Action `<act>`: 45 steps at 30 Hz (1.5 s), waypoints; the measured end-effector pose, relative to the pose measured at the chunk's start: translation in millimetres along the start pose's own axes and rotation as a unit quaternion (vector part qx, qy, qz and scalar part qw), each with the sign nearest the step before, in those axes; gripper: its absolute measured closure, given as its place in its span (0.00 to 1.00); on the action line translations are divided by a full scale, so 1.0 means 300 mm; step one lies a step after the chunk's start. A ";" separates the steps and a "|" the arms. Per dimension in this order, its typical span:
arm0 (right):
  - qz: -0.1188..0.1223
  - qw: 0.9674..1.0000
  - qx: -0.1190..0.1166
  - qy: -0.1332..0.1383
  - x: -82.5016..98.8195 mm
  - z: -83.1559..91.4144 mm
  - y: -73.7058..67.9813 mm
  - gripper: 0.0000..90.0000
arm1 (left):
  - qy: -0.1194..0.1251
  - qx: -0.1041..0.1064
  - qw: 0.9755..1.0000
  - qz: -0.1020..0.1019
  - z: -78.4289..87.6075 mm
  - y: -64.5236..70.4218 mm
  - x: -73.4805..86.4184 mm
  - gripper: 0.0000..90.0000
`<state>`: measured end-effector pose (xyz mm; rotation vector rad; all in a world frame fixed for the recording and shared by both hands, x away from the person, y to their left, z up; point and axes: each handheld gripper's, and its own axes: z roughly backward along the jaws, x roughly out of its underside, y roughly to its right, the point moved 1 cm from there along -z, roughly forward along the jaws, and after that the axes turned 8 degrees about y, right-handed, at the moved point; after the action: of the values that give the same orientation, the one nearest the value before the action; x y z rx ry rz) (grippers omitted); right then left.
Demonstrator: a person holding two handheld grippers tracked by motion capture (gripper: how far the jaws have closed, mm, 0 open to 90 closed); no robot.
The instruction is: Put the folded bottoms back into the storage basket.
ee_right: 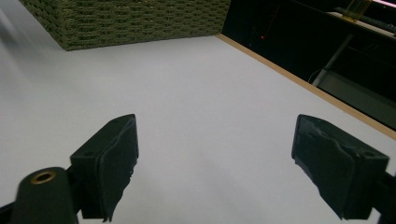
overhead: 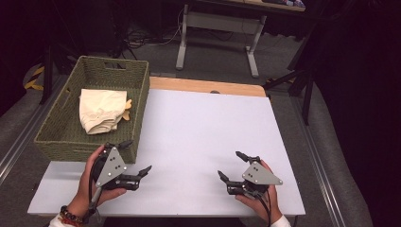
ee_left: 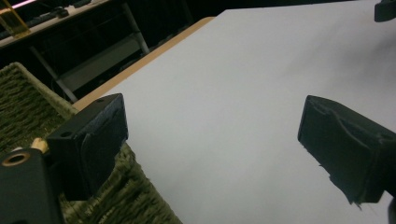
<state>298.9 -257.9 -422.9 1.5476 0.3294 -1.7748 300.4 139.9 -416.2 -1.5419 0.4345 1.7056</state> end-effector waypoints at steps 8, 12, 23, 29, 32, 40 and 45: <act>0.005 1.000 0.009 -0.005 0.023 0.002 0.000 0.17 | -0.010 0.009 1.000 -0.002 0.005 0.012 0.046 0.11; -0.002 1.000 0.011 -0.005 0.038 0.005 -0.002 0.17 | -0.013 0.010 1.000 0.003 0.015 0.022 0.064 0.11; 0.000 1.000 0.011 -0.014 0.065 0.016 -0.012 0.16 | -0.044 0.012 0.999 0.028 0.016 0.043 0.130 0.11; 0.004 1.000 0.008 -0.023 0.085 0.009 -0.010 0.16 | -0.053 0.017 0.998 0.034 0.010 0.050 0.151 0.11; 0.002 1.000 0.004 -0.023 0.087 0.007 -0.011 0.16 | -0.054 0.017 0.998 0.036 0.008 0.051 0.153 0.10; 0.004 1.000 -0.005 -0.012 0.074 0.011 -0.021 0.15 | -0.055 0.014 0.998 0.029 0.009 0.043 0.150 0.10; 0.016 1.000 -0.011 -0.009 0.062 0.007 -0.044 0.15 | -0.052 0.016 0.998 0.035 0.011 0.036 0.151 0.10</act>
<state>288.7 -257.0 -443.3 1.5129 0.3135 -1.7530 292.1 149.6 -461.0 -1.4222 0.4652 1.8146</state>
